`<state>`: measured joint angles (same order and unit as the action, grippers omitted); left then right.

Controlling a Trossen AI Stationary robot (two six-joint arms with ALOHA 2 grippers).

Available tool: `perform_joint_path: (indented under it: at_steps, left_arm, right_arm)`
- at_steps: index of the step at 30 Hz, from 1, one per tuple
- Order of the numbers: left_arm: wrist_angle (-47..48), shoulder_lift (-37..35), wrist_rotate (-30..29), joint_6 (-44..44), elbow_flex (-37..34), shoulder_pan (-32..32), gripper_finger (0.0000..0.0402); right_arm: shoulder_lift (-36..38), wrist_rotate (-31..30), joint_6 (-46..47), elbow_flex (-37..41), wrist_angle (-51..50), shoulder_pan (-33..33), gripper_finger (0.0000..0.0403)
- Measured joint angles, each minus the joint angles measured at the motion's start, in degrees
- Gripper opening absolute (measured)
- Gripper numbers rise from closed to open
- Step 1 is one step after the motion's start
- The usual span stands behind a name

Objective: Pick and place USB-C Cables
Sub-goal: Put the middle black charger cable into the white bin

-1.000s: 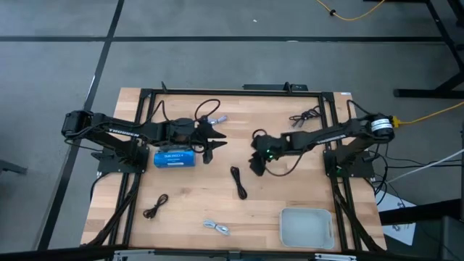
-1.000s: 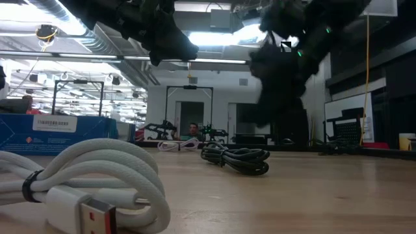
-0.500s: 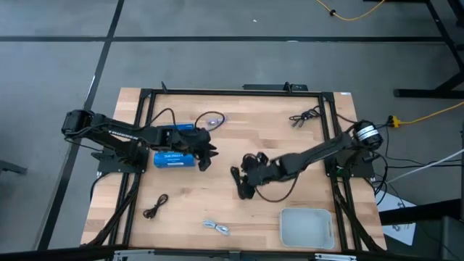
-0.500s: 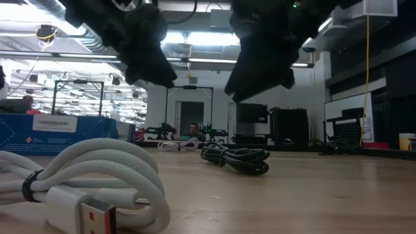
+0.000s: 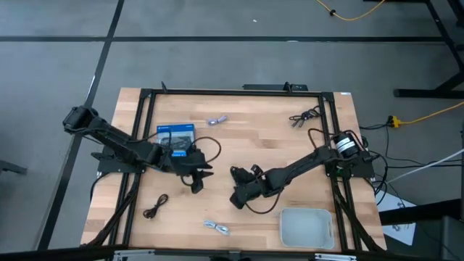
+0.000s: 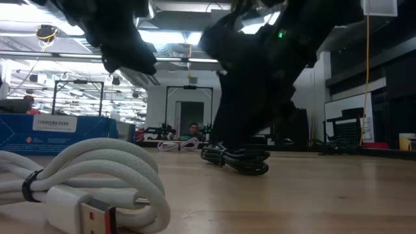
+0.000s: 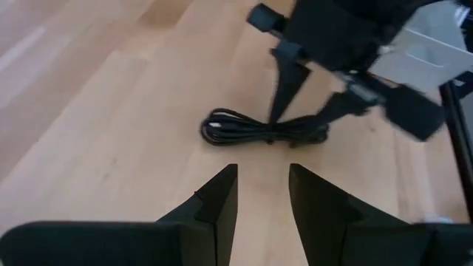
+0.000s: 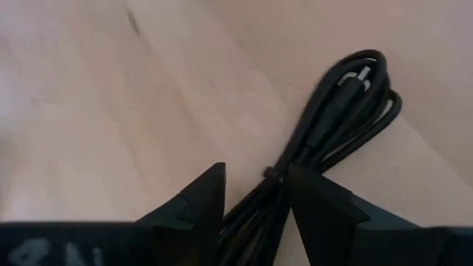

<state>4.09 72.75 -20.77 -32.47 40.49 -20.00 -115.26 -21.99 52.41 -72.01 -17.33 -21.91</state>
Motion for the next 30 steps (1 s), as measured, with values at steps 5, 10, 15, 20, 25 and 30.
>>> perform_joint_path:
  at_steps: [5, 10, 15, 20, 25, 30]
  left_arm:
    - [0.3, 0.0, -2.9, -1.8, 0.0, -4.3, 0.0115]
    - [0.3, 0.0, -5.8, -1.9, 0.0, -7.8, 0.0115]
    - [0.2, 0.0, -7.0, -1.9, 0.0, -10.0, 0.0115]
    - [0.2, 0.0, -7.4, -1.9, 0.0, -10.2, 0.0115]
    - [0.2, 0.0, -7.4, -1.8, 0.0, -10.1, 0.0115]
    - [0.2, 0.0, -9.1, -1.5, 0.0, -10.1, 0.0115]
  right_arm:
    - [-1.9, -0.5, 1.3, -1.6, -2.1, 0.0, 0.0153]
    - [-2.2, -1.7, 2.1, -1.6, -6.8, 0.0, 0.0153]
    - [-2.3, -0.4, 4.4, -1.6, -11.1, 0.3, 0.0153]
    - [-2.3, 0.0, 4.3, -1.6, -12.1, 0.3, 0.0132]
    - [-2.3, 0.2, 2.2, -1.6, -12.6, 0.3, 0.0063]
    - [-1.5, 1.3, -5.7, -2.8, -15.9, 0.7, 0.0063]
